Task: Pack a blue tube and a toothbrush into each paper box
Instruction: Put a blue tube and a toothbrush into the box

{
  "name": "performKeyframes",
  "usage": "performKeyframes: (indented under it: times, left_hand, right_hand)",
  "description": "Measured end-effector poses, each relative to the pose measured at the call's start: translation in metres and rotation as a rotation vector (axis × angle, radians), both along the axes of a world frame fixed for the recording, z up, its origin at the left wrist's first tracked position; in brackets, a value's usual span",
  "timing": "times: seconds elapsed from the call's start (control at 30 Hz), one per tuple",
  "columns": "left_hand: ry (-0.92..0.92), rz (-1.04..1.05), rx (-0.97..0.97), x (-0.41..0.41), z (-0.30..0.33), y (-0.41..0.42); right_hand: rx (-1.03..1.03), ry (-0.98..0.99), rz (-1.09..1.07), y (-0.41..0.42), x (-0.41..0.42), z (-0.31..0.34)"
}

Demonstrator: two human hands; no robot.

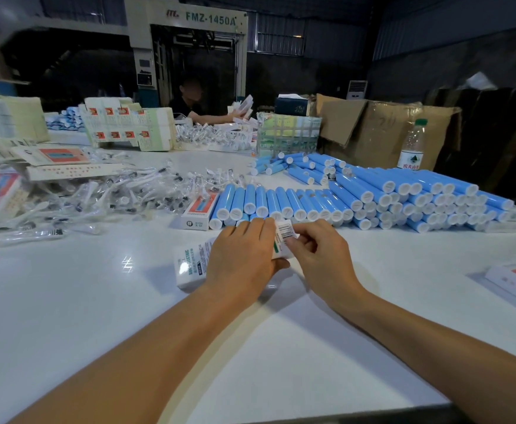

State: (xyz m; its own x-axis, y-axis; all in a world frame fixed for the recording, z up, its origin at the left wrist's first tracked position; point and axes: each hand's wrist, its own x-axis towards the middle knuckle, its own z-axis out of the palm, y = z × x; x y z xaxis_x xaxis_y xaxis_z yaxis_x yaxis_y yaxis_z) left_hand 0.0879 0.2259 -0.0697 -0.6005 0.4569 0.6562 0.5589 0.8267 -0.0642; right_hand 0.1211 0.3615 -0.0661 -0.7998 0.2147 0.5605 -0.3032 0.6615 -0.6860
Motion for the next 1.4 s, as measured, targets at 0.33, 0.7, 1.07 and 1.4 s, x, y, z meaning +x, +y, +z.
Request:
performKeyframes:
  times: [0.33, 0.7, 1.07, 1.4]
  left_hand:
    - [0.004, 0.086, 0.043, -0.009, -0.002, -0.003]
    - [-0.018, 0.087, 0.086, -0.009, 0.007, -0.006]
    - [-1.097, -0.740, 1.773, 0.000, 0.050, -0.023]
    - [-1.102, -0.508, 1.698, -0.014, 0.020, -0.011]
  right_hand:
    - [-0.132, 0.017, -0.016, -0.001, 0.003, -0.001]
    - [-0.241, 0.058, 0.078, -0.002, 0.004, -0.002]
    - [0.094, -0.086, 0.242, -0.009, 0.008, -0.005]
    - [0.171, -0.202, 0.258, -0.004, 0.008, 0.007]
